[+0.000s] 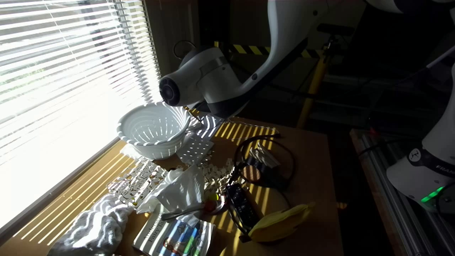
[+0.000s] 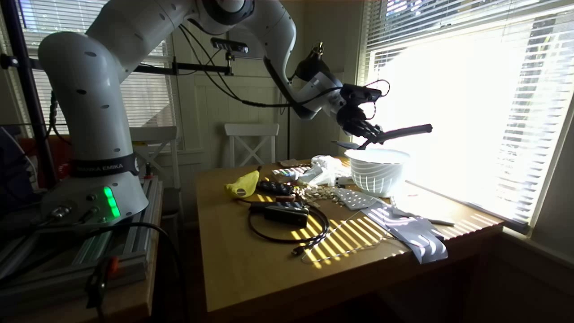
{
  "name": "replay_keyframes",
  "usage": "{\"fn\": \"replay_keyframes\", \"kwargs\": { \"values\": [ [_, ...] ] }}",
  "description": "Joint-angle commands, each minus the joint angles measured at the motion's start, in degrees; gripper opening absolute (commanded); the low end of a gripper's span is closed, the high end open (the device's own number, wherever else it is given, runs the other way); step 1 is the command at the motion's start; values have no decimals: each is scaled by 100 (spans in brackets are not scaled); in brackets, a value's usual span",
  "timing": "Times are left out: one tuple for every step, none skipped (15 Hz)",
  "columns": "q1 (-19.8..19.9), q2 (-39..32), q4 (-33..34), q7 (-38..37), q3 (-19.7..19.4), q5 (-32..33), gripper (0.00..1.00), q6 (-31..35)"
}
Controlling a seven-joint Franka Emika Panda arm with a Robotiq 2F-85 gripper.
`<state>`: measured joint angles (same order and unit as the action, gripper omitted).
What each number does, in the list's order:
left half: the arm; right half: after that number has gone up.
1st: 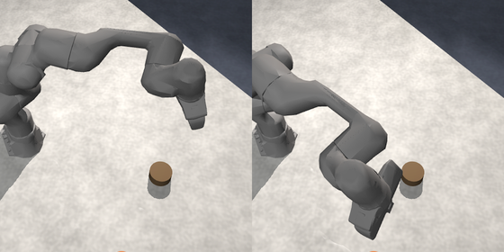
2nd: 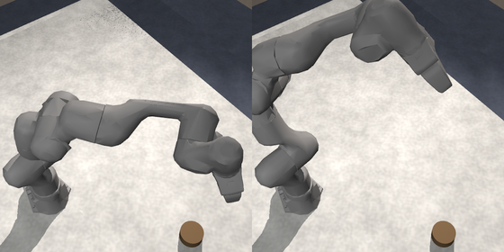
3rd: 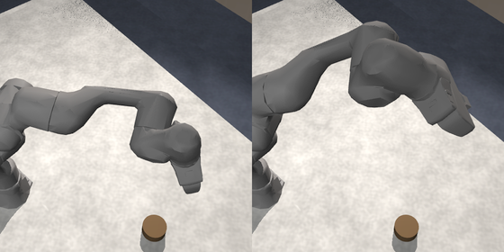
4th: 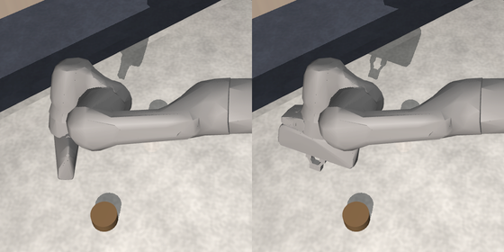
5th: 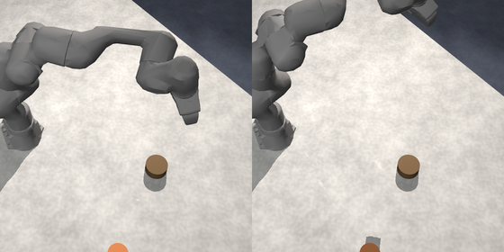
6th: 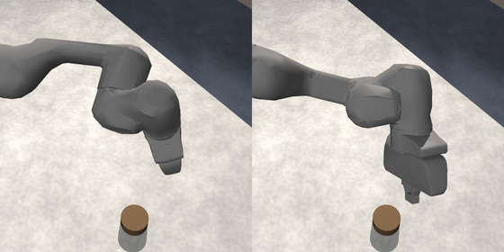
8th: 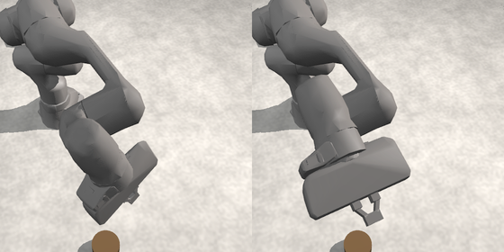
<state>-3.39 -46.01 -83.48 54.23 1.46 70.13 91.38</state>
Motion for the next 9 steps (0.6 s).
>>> {"fn": "replay_keyframes", "kwargs": {
  "values": [
    [-79, -556, 1045, 543, -46, -157, 6, -584],
    [-96, -713, 1341, 606, -53, -195, 6, -732],
    [-115, -864, 1609, 692, -57, -209, 6, -846],
    [-144, -1051, 1933, 741, -64, -244, 6, -984],
    [-163, -1176, 2177, 782, -64, -290, 6, -1097],
    [-191, -1318, 2437, 791, -75, -347, 6, -1215],
    [-215, -1462, 2689, 790, -83, -433, 6, -1330],
    [-239, -1598, 2937, 784, -100, -512, 6, -1448],
    [-259, -1738, 3185, 835, -112, -571, 6, -1540]
  ]
}}
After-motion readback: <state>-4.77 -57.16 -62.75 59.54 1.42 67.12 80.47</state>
